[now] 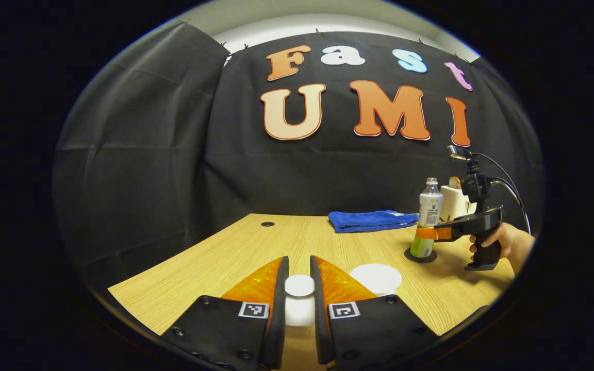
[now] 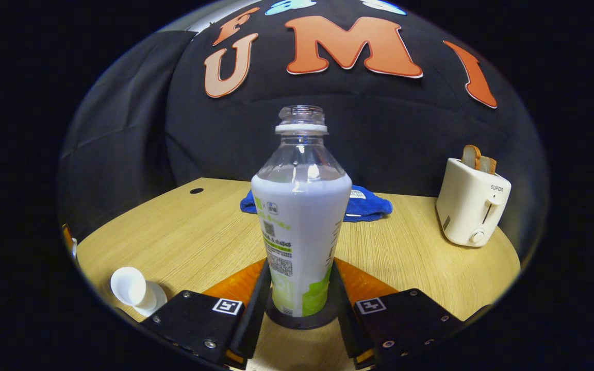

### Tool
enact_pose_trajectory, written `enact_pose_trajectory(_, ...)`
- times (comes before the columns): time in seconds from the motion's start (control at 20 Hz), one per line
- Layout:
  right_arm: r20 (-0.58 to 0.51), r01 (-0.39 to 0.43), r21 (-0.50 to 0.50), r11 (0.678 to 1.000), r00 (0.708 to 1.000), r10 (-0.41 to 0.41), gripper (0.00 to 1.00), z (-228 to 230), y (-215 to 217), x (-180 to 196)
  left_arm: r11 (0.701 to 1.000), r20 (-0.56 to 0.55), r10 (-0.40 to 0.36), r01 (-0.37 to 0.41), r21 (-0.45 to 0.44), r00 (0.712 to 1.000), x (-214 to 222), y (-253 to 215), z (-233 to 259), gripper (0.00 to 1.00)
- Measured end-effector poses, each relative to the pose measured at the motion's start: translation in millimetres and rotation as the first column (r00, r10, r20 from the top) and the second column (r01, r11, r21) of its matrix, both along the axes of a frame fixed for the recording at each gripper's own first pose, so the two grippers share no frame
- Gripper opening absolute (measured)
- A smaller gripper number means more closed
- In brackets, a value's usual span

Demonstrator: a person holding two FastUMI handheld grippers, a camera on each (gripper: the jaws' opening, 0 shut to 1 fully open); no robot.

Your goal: Open the teacup lid with one hand, grasp the water bottle and pour water into the teacup with the other hand; after pouring, place the water bottle on the coaster and then close the teacup lid.

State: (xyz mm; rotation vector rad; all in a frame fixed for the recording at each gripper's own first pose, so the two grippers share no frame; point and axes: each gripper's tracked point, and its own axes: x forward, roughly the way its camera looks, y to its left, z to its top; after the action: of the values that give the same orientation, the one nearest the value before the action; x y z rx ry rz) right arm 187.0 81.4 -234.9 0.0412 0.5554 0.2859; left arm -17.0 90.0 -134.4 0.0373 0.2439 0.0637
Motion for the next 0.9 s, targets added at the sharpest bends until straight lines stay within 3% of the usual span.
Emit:
enact_pose_trajectory(0.4, 0.047, -0.052, -0.005, 0.999, 0.998, 0.052, 0.90, 16.2, 5.9, -10.1, 0.995, 0.052, -0.070, 0.073, -0.060, 0.996, 30.2, -50.7, 14.7, 0.28)
enact_pose_trajectory(0.9, 0.145, -0.053, 0.028, 0.998, 0.988, 0.048, 0.95, 50.7, -18.3, -61.9, 0.989, 0.024, -0.134, 0.135, -0.063, 0.991, 61.9, -95.1, -9.9, 0.28)
